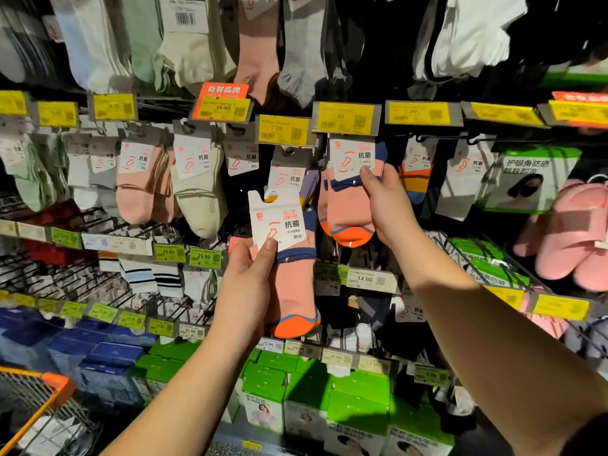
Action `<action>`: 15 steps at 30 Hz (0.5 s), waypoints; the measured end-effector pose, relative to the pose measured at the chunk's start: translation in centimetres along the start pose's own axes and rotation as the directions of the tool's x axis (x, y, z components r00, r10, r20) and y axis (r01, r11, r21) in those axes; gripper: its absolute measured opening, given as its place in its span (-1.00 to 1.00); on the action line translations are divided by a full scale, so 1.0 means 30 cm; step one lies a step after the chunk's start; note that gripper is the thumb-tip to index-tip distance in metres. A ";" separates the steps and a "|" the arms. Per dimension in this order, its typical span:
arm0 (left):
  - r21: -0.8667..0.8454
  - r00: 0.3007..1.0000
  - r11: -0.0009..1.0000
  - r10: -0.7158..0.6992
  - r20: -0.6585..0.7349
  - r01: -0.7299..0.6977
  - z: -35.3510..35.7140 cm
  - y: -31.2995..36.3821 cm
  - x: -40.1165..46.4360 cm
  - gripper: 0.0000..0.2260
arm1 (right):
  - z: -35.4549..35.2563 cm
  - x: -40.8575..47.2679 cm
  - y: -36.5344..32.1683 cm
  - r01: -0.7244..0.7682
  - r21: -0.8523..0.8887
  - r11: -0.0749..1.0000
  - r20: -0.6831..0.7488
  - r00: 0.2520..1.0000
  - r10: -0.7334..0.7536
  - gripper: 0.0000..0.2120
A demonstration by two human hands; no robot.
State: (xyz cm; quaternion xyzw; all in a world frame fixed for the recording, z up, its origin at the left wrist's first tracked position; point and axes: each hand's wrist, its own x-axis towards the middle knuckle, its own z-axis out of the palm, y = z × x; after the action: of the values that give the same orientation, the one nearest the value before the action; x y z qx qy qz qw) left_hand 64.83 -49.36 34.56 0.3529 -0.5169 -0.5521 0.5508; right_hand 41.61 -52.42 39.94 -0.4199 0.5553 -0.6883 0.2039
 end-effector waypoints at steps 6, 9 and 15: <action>-0.025 0.999 0.999 -0.022 0.023 0.023 0.012 -0.013 -0.003 -0.83 | 0.019 0.046 0.007 -0.049 -0.083 0.995 -0.028 0.999 0.047 -0.91; -0.027 0.999 0.999 -0.024 0.039 0.025 0.014 -0.012 -0.004 -0.88 | 0.018 0.079 0.022 -0.100 -0.222 0.970 -0.082 0.993 0.083 -0.82; -0.021 0.998 0.999 -0.025 0.057 0.026 0.010 -0.005 -0.005 -0.61 | 0.003 0.136 0.026 -0.144 -0.651 0.745 -0.076 0.989 0.125 -0.36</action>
State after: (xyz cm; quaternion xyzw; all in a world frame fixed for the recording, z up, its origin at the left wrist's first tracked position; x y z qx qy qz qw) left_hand 64.52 -49.19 34.46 0.3377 -0.5220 -0.5744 0.5325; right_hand 39.24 -55.76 40.63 -0.4142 0.7923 -0.4398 0.0855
